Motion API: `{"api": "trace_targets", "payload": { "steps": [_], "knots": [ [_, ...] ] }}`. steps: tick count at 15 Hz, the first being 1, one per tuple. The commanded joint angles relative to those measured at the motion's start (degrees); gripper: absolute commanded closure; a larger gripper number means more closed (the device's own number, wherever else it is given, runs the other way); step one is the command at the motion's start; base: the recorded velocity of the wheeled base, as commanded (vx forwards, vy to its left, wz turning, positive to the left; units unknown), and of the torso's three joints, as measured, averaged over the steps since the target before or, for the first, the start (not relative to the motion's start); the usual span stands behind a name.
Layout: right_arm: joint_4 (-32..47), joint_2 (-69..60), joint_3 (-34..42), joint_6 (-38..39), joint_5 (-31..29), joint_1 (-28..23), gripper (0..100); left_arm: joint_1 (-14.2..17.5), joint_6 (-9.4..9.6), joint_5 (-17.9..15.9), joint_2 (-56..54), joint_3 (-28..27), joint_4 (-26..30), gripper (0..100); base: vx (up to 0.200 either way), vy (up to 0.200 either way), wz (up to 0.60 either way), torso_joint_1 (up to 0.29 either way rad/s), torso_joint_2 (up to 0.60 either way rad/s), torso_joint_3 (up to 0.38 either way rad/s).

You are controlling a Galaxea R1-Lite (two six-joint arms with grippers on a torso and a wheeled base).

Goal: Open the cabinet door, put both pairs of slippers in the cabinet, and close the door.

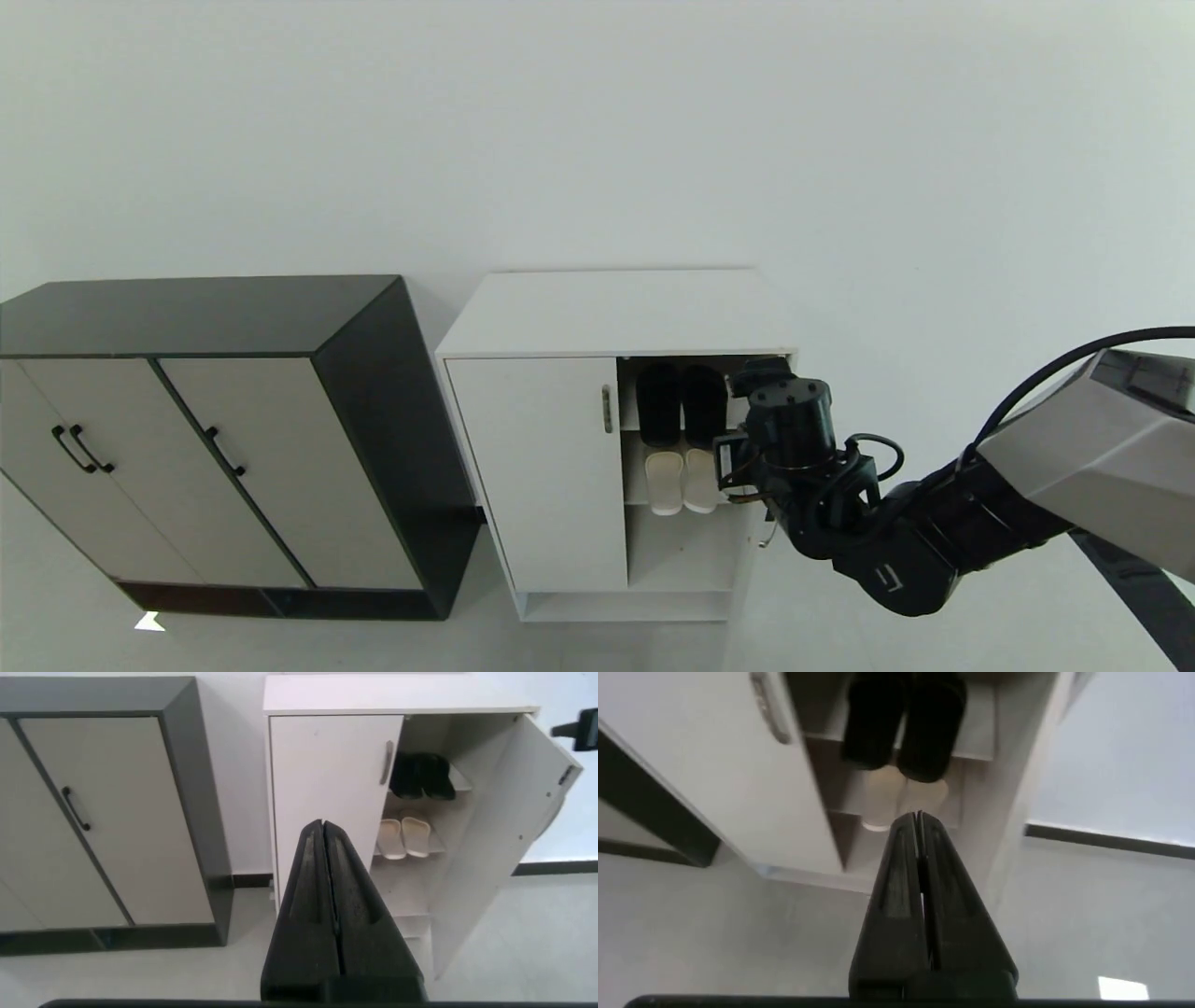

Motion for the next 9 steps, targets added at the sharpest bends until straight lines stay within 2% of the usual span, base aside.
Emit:
{"api": "trace_targets", "payload": {
  "steps": [1, 4, 9],
  "knots": [
    [-0.04, -0.61, 0.15, -1.50, -1.91, -1.51, 100, 0.00, -0.04, 0.03, -0.01, 0.01, -0.01, 100, 0.000, 0.000, 0.00, 0.000, 0.00, 0.000],
    [0.92, -1.93, 1.20, -3.08, -3.14, -3.71, 100, 0.00, -0.13, 0.03, -0.01, 0.01, -0.10, 100, 0.000, 0.000, 0.00, 0.000, 0.00, 0.000],
    [6.64, -1.75, 3.22, -3.43, -2.62, -4.50, 100, 0.00, -0.13, 0.03, -0.01, 0.01, -0.10, 100, 0.000, 0.000, 0.00, 0.000, 0.00, 0.000]
  ]
}}
